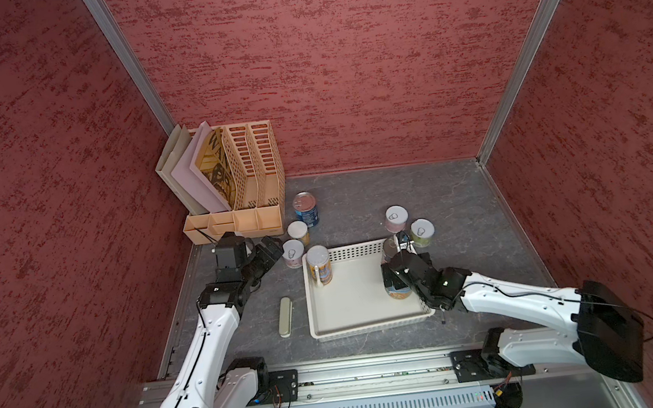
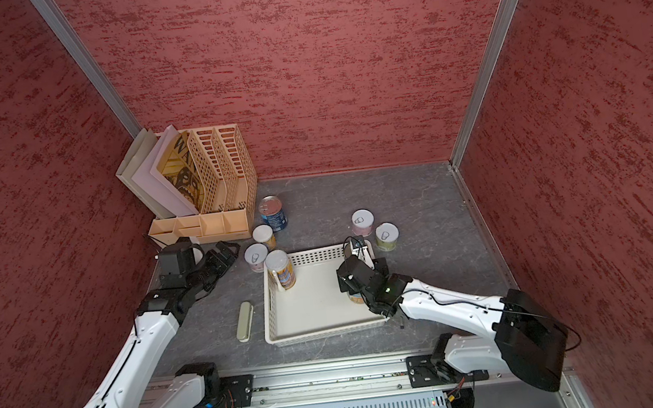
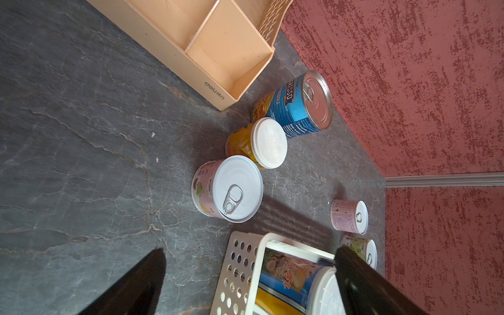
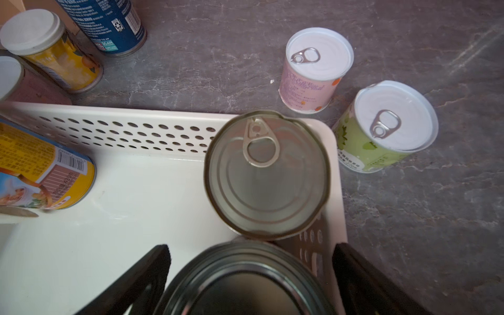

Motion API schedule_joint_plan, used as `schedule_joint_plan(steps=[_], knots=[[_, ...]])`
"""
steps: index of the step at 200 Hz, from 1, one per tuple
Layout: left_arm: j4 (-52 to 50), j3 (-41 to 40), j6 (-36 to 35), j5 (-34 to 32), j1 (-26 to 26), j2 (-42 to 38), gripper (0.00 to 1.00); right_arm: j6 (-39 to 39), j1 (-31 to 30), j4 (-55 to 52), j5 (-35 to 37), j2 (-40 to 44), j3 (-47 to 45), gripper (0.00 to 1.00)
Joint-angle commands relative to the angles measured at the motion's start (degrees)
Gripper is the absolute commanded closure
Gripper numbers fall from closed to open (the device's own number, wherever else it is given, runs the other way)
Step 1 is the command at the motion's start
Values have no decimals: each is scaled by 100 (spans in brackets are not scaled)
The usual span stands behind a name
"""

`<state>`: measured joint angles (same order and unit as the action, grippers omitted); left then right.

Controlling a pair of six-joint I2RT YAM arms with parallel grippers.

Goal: Put the canned food in the basket
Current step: Place the canned food in the basket.

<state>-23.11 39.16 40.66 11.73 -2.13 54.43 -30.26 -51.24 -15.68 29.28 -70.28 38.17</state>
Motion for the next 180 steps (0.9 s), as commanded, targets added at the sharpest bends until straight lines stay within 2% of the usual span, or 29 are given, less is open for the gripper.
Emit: schedule_joint_plan(steps=[1, 67, 129, 180], knots=[[-17, 83, 18, 50, 64, 16, 0, -75, 63, 31, 210, 161, 151, 2], [1, 75, 16, 55, 87, 40, 0, -141, 57, -313, -449, 410, -38, 2], [-2, 70, 17, 79, 100, 52, 0, -134, 58, -733, -142, 174, 176, 6], [22, 57, 22, 119, 100, 15, 0, -97, 55, -837, 87, 424, 166, 9]])
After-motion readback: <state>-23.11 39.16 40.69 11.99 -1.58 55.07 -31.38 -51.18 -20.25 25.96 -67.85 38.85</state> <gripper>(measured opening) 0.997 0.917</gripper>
